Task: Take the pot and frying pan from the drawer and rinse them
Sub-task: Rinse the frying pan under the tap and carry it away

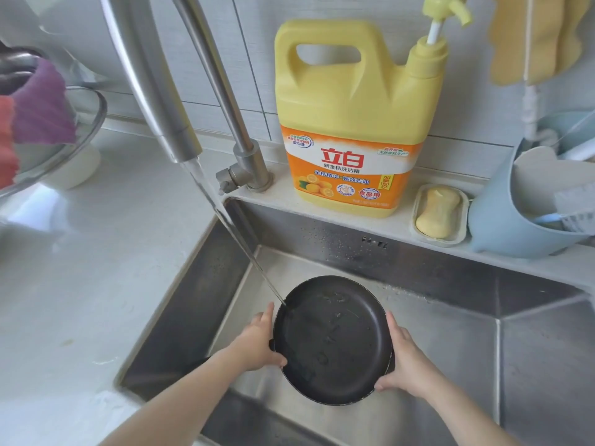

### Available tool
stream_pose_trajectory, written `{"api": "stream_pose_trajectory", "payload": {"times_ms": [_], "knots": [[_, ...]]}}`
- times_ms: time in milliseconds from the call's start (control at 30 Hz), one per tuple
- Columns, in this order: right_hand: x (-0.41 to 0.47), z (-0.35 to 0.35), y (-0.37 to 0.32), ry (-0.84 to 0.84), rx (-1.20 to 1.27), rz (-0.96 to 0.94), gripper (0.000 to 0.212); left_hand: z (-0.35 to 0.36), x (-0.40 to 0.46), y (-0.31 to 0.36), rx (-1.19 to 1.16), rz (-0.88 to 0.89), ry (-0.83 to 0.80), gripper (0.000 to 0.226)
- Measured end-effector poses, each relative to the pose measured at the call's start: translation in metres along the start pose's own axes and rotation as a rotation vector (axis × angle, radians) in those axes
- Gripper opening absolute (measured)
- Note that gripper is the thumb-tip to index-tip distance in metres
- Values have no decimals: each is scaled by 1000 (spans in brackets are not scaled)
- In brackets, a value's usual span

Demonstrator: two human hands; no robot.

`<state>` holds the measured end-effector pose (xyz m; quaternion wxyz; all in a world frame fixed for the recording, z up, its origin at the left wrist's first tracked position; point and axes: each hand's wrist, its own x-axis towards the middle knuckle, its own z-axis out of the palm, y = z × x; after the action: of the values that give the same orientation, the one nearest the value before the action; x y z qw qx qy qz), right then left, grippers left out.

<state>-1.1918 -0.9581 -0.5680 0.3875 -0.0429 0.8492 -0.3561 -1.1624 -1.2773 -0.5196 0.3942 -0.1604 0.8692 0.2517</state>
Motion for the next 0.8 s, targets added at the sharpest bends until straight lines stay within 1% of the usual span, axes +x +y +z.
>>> {"api": "stream_pose_trajectory", "payload": {"times_ms": [100, 200, 367, 467, 600, 700, 800], "knots": [[2, 1, -1, -7, 23, -2, 153, 10, 8, -7, -1, -20, -41, 142], [2, 1, 0, -22, 23, -6, 155, 17, 9, -11, -1, 4, -79, 145], [0, 2, 1, -22, 36, -12, 155, 19, 9, -14, 48, 49, -37, 149], [-4, -5, 1, -16, 72, -14, 155, 8, 4, -10, 36, 97, -27, 147], [-18, -19, -4, 20, 109, -37, 156, -20, -15, 11, 90, 149, -2, 139], [-34, -29, -12, 42, 149, -59, 157, -39, -29, 21, 103, 154, -28, 137], [-53, -37, -24, 61, 171, -95, 152, -60, -43, 31, 104, 178, -58, 139]]}}
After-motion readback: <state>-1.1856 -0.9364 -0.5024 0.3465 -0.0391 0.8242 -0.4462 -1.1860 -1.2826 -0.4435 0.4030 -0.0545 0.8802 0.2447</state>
